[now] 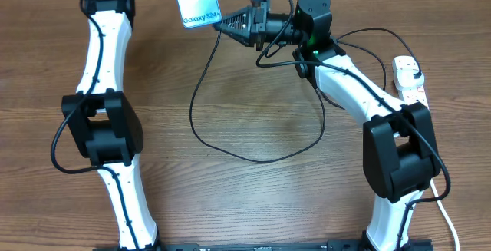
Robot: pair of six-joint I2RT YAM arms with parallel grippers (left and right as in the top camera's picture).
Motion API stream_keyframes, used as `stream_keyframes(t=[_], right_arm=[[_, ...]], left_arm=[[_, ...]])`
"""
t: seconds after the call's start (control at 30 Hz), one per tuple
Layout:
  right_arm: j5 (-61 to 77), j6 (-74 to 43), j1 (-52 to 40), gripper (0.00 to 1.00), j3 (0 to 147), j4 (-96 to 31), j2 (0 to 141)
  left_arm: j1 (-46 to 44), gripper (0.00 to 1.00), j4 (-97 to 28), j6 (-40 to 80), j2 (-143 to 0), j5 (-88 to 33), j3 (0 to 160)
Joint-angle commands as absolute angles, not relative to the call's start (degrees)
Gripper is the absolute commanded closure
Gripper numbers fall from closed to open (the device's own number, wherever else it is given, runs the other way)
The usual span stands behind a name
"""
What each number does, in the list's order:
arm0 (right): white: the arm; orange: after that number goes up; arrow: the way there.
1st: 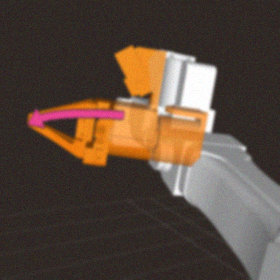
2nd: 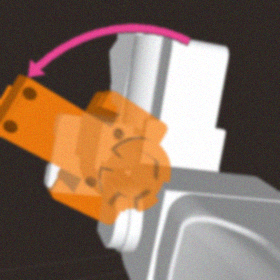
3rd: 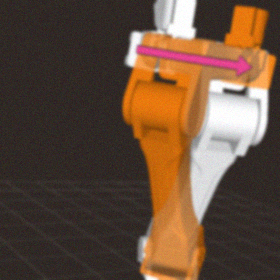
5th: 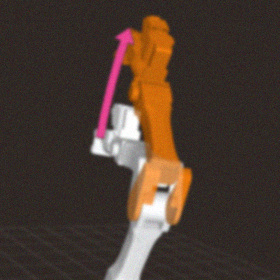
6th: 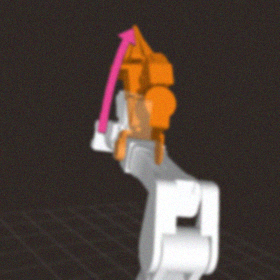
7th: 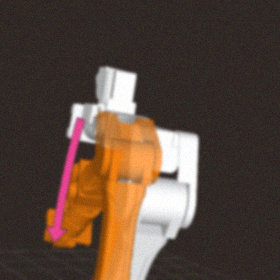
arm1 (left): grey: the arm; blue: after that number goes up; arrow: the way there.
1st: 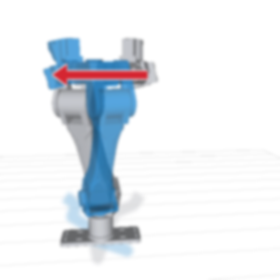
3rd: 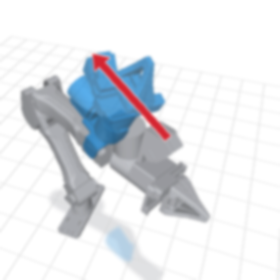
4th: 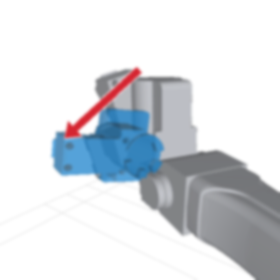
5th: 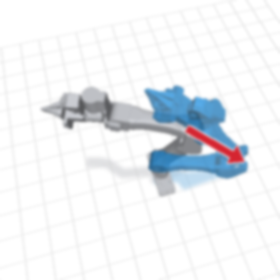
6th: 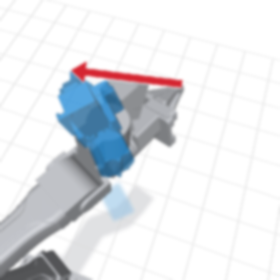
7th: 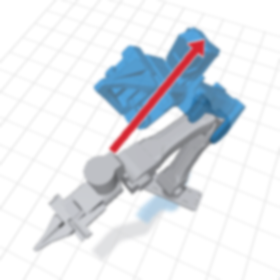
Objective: Plug charger to phone and switch on socket
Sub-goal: 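Push the USB-C plug up into the phone's port with the right gripper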
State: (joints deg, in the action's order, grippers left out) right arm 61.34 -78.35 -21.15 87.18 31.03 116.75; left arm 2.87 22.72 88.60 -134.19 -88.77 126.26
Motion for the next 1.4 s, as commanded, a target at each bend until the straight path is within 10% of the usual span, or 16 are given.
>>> stream_keyframes(t=[0.0,1.37], right_arm=[[61.41,-77.45,-21.23,0.96,87.88,30.92,116.66],[67.16,-68.9,-24.99,0.96,87.81,33.65,116.66]], left_arm=[[2.33,0.96,23.22,89.84,-133.38,-90.5,127.39],[4.25,0.96,23.2,90.52,-133.38,-89.86,127.39]])
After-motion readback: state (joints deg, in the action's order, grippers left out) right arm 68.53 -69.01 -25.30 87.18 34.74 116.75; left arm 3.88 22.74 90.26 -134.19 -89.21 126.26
